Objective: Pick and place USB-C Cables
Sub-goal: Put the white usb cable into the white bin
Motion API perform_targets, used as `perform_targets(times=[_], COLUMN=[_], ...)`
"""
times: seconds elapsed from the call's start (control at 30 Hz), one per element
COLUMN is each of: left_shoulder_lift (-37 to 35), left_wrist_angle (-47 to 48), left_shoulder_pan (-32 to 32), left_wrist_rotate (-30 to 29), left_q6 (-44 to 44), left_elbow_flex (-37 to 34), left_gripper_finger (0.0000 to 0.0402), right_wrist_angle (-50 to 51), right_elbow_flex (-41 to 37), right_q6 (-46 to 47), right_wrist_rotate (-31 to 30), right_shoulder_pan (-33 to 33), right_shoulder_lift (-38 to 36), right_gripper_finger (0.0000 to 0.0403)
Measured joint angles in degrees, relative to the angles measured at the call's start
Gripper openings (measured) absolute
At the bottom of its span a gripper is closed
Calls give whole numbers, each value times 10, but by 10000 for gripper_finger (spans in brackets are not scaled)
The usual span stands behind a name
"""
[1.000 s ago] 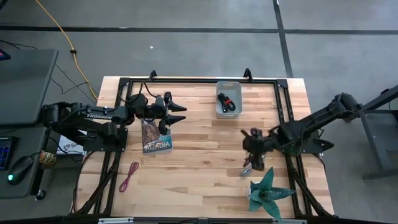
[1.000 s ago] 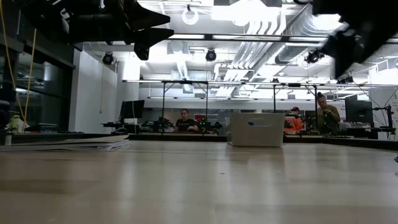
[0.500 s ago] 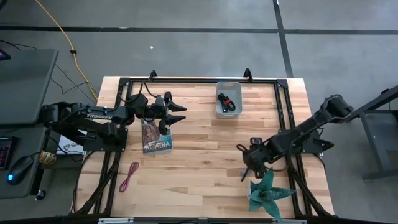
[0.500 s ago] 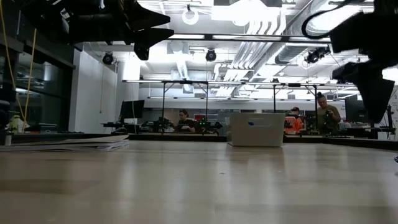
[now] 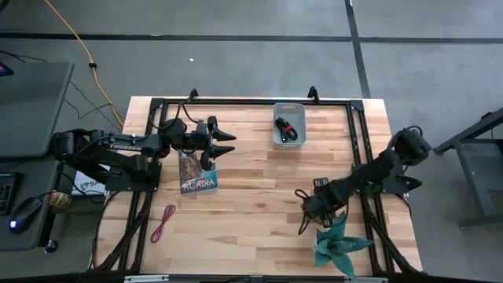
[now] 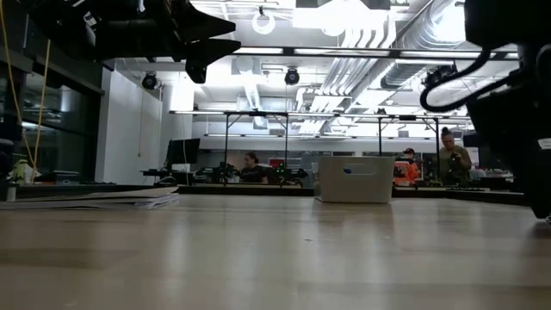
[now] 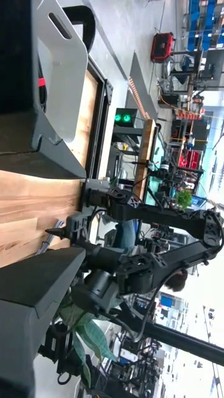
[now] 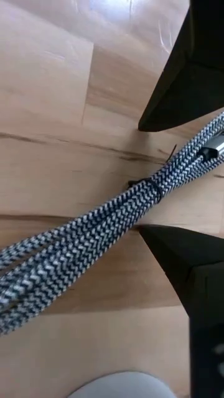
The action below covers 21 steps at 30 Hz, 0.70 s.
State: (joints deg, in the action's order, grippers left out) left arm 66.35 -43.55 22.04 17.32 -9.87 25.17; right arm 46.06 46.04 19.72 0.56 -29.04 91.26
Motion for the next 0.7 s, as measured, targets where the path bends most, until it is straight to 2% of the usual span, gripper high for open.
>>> perform_targets(times=[0.33, 0.5, 0.7], left_shoulder_lift=[0, 0, 0], left_wrist_angle=[0, 0, 0], left_shoulder_pan=[0, 0, 0], left_wrist_rotate=[0, 0, 0], left_q6=[0, 0, 0], left_elbow_flex=[0, 0, 0], left_gripper_finger=[170, 170, 170], right_wrist_angle=[4, 2, -2], right_elbow_flex=[3, 3, 2], right_q6=[-3, -3, -5], right_wrist_rotate=[-4, -4, 4], right_shoulder_pan=[0, -1, -1], right_shoulder_lift=[33, 34, 34], right_gripper_finger=[235, 198, 137])
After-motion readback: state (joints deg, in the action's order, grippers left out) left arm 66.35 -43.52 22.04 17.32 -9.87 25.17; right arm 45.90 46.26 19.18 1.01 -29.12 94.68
